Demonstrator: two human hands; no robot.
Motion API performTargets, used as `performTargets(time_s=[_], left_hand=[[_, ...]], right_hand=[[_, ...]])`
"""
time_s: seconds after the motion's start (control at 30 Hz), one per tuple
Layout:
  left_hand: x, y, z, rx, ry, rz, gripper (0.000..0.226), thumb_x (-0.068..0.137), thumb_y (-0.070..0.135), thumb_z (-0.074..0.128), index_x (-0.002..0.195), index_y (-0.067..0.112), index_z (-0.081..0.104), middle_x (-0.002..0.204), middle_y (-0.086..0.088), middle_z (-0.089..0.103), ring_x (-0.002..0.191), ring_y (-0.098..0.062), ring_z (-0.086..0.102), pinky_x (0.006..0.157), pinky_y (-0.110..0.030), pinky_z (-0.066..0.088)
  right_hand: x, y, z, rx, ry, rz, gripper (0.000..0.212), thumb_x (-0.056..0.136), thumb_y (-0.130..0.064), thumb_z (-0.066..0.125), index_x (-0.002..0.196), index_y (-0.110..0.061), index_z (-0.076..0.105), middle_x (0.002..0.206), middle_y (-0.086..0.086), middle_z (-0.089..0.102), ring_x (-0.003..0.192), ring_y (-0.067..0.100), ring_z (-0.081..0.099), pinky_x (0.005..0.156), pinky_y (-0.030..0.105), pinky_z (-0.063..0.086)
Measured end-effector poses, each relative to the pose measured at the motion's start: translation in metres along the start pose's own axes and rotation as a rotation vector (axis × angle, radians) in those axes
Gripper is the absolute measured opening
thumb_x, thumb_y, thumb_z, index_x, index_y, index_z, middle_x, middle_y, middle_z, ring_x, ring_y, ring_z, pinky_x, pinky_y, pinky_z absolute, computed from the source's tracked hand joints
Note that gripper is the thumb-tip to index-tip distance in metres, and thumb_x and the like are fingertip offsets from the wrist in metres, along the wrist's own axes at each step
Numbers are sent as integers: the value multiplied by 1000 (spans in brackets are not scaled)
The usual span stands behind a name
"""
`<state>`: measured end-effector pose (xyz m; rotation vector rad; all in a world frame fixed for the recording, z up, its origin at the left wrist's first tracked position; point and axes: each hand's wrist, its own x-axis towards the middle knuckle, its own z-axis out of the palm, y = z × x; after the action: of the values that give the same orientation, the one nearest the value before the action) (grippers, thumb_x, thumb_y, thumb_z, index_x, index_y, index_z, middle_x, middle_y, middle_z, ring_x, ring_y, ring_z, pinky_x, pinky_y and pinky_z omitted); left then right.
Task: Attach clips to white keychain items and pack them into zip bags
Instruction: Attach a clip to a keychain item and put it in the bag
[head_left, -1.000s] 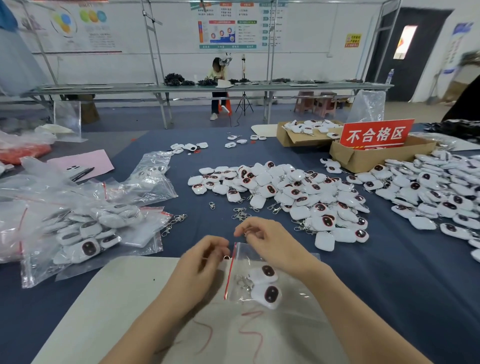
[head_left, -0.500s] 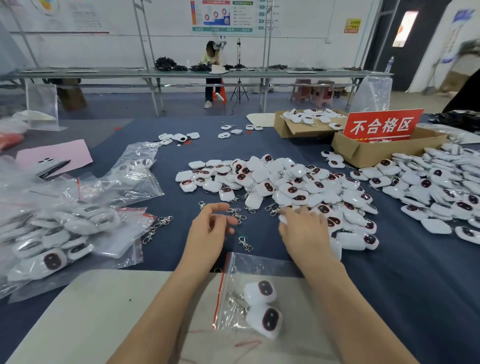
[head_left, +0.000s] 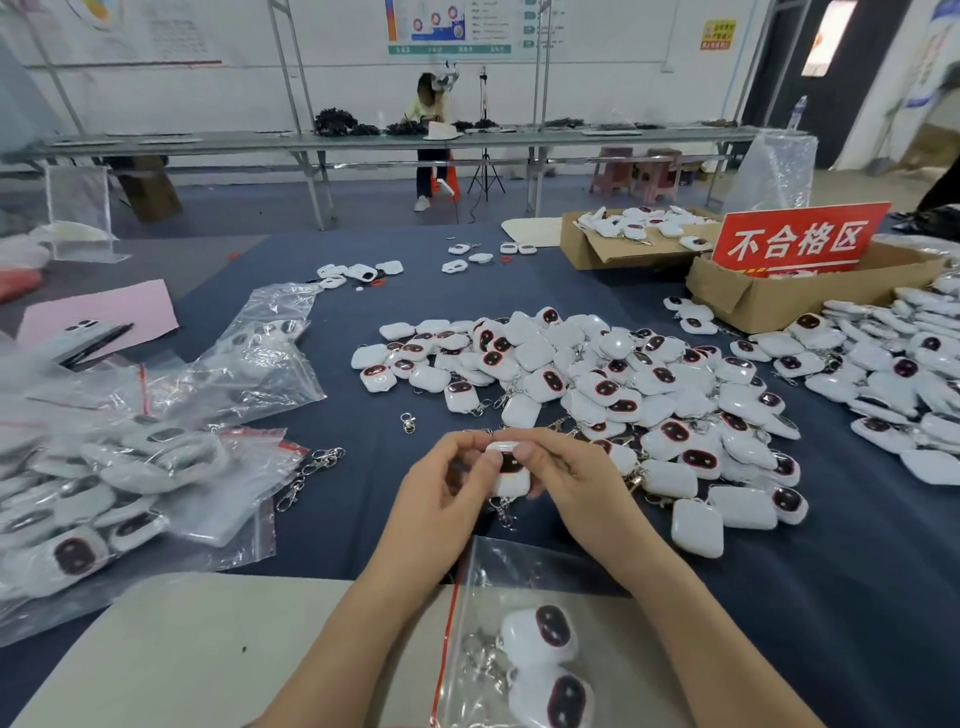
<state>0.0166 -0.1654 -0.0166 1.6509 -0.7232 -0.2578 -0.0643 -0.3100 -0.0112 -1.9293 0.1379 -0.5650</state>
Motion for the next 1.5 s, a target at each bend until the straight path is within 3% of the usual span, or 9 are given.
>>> performTargets(time_s=[0.23, 0.37, 0.53, 0.73, 0.87, 1.13, 1.5], left_hand=[[1, -1, -1, 18, -14, -23, 10, 100, 32, 61, 102, 30, 71, 81, 13, 73, 72, -1, 63, 66, -11, 47], [1, -1, -1, -3, 14, -46, 12, 102, 33, 57, 104, 30, 69, 79, 15, 71, 71, 0, 63, 67, -13, 49], [2, -1, -2, -46, -39, -46, 15, 101, 25, 60, 111, 29, 71, 94, 9, 76, 88, -7, 71, 82, -22, 57], [1, -1, -5, -43, -38, -34, 16, 100, 23, 62, 105, 32, 74, 86, 10, 76, 76, 0, 66, 72, -12, 52], [1, 0, -5, -49, -46, -53, 14, 100, 23, 62, 103, 29, 74, 78, 12, 73, 70, 4, 62, 67, -8, 47], [3, 2, -6, -23, -74, -39, 17, 101, 23, 61, 105, 32, 74, 88, -1, 74, 73, 1, 61, 69, -10, 49], [1, 3, -4, -24, -83, -27, 17, 101, 22, 60, 107, 32, 73, 93, 9, 77, 83, -2, 68, 77, -11, 51]], right_hand=[[3, 3, 2, 251, 44, 117, 26, 98, -20, 62, 103, -42, 75, 91, -8, 76, 81, 6, 69, 66, 25, 59], [2, 4, 3, 255, 23, 157, 25, 97, -12, 64, 104, -34, 73, 99, -9, 78, 92, 9, 73, 71, 23, 59], [0, 2, 0, 298, 37, 175, 30, 97, -10, 64, 94, -38, 75, 96, -8, 78, 92, 9, 73, 73, 21, 59], [-1, 1, 1, 310, 16, 154, 37, 98, -9, 63, 93, -44, 77, 99, -10, 78, 93, 7, 73, 72, 21, 59], [-1, 2, 2, 285, 11, 168, 29, 97, -10, 63, 101, -37, 74, 97, -10, 78, 91, 7, 73, 72, 21, 59], [-2, 3, 0, 286, 15, 186, 25, 97, -10, 64, 100, -32, 75, 96, -8, 78, 90, 8, 73, 74, 22, 60], [2, 8, 2, 305, 62, 212, 22, 96, -8, 64, 97, -26, 75, 92, -2, 79, 87, 12, 73, 69, 21, 59]])
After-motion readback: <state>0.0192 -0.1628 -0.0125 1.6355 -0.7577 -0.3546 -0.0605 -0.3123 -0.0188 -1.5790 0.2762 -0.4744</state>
